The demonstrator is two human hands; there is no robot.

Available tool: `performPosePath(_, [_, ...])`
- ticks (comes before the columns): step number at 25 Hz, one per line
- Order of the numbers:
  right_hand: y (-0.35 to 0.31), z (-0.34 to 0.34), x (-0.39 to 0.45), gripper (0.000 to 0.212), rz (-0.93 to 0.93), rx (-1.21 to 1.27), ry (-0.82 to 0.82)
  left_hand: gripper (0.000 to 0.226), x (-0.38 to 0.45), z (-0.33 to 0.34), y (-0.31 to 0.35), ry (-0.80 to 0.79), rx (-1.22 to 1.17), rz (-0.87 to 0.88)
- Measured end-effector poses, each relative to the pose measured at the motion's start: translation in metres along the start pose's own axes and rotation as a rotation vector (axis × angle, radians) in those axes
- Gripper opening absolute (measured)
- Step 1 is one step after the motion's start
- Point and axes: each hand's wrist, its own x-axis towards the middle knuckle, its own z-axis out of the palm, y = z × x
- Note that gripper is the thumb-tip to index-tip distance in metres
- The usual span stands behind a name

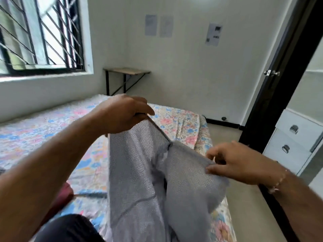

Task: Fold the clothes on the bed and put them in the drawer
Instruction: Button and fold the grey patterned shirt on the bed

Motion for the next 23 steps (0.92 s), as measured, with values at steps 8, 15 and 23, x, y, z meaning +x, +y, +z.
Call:
performPosePath(8, [0.017,0.000,-0.006,0.024,-0.152,1.226,0.186,0.011,0.006,0.014,-0.021,0.281,-0.112,-0.168])
performPosePath(15, [0.051,0.008,0.034,0.020,0.294,0.198,0.921,0.009,0.029,0.058,-0.047,0.276,0.049,-0.320])
performPosePath(23, [0.062,0.196,-0.023,0.030,0.369,-0.044,0.245,0.014,-0.098,0.163,0.071,0.101,0.040,-0.587])
